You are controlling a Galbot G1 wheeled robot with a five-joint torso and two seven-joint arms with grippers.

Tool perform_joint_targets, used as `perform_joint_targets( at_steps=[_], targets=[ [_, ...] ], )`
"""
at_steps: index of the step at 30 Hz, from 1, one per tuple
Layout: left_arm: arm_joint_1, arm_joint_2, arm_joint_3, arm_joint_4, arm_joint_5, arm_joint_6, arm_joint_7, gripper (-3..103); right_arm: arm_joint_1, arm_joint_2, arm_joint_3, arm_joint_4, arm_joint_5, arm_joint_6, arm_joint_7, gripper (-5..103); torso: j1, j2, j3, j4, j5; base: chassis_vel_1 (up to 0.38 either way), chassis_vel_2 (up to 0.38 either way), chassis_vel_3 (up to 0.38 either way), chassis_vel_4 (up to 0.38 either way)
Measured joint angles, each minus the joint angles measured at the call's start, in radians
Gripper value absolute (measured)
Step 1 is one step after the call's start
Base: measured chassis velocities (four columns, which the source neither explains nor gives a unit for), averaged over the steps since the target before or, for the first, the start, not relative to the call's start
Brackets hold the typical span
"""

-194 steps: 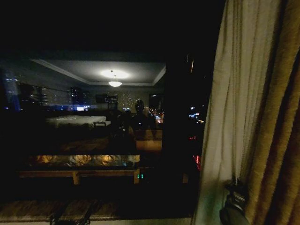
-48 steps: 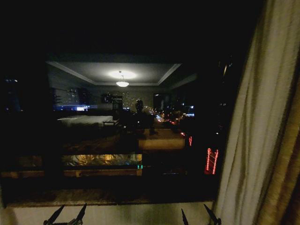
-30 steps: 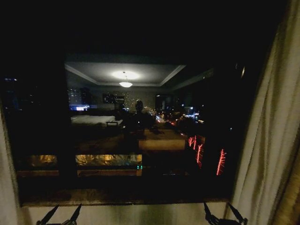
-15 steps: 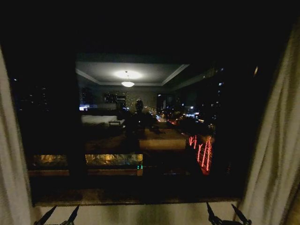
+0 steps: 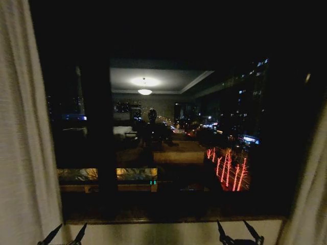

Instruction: Open the curtains by pulling them apart, changing their state from closed to fully open.

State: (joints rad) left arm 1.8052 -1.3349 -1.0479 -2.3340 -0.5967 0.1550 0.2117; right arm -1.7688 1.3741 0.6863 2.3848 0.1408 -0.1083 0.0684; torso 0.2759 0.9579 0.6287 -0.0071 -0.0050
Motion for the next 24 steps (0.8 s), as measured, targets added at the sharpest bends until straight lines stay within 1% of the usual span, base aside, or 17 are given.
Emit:
perform_joint_targets(
  at_steps=[3,7,11,15,20,24],
  targets=[
    [-0.001,-0.002,0.000,-0.001,0.000,0.000,0.000,100,-0.006,0.000,-0.009,0.001,-0.013,0.011,-0.005,100,0.000,0.000,0.000,0.0001,0.0000,0.358,0.382,-0.378,-0.366],
    [-0.002,-0.005,0.001,-0.001,0.000,0.000,0.000,100,-0.008,0.000,-0.025,0.000,-0.027,0.016,-0.008,100,0.000,0.000,0.000,0.0000,0.0014,0.396,0.387,-0.384,-0.369],
    [-0.002,-0.007,0.001,-0.001,0.001,0.000,0.000,100,0.000,0.000,-0.031,-0.005,-0.031,0.016,-0.009,100,0.000,0.000,0.000,0.0002,-0.0001,0.318,0.339,-0.329,-0.309],
    [-0.002,-0.010,0.003,-0.001,0.001,0.000,0.000,100,0.007,0.000,-0.039,-0.005,-0.035,0.016,-0.010,100,0.000,0.000,0.000,0.0000,0.0013,0.334,0.347,-0.333,-0.365],
    [-0.004,-0.011,0.006,-0.001,0.003,0.001,0.000,100,0.021,0.000,-0.051,-0.012,-0.046,0.012,-0.010,100,0.000,0.000,0.000,0.0000,0.0004,0.359,0.341,-0.357,-0.364],
    [-0.003,-0.015,0.006,-0.003,0.004,0.002,0.000,100,0.026,0.000,-0.060,-0.013,-0.054,0.008,-0.010,100,0.000,0.000,0.000,0.0001,0.0006,0.335,0.323,-0.340,-0.340]
  ],
)
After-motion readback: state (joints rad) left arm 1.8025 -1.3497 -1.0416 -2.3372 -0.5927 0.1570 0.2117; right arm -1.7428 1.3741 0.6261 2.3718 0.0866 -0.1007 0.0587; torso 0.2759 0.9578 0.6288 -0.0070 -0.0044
